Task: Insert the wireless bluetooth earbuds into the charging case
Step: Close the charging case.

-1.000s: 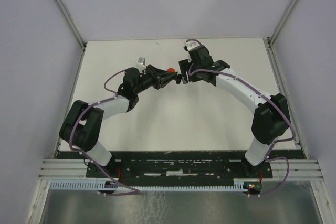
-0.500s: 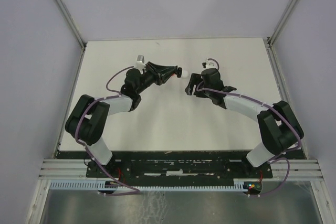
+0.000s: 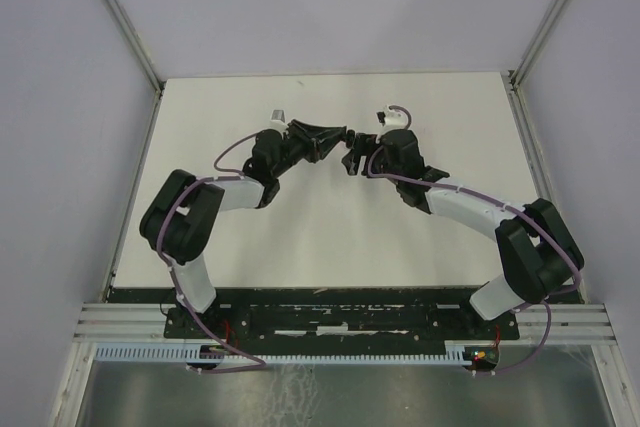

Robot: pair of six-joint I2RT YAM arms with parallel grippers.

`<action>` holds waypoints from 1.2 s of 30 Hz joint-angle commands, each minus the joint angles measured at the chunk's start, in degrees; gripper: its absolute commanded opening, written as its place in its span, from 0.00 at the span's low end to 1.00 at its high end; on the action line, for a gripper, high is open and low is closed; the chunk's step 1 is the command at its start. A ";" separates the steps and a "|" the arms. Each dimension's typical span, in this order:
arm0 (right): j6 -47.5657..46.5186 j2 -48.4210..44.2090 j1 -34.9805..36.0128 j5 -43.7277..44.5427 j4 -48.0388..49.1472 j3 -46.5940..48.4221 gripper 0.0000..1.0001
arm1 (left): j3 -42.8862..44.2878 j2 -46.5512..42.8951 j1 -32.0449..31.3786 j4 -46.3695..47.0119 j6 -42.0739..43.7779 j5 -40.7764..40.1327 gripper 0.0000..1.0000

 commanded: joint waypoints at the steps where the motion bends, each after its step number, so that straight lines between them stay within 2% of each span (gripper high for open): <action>1: -3.86 -1.04 0.58 2.10 2.13 3.35 0.81 | 3.60 1.18 -0.77 0.20 -2.62 -0.82 0.03; 10: -9.79 -0.23 1.24 7.10 5.01 3.42 0.82 | 3.77 0.81 -1.55 -1.39 -3.05 0.74 0.03; 21: -16.41 -0.24 1.34 10.86 12.96 -0.55 0.82 | 2.79 -0.31 -1.59 -1.62 -3.45 2.43 0.03; 36: -21.87 -2.05 1.37 16.07 14.83 -3.11 0.82 | 2.32 -0.06 -1.54 -0.95 -3.93 3.11 0.03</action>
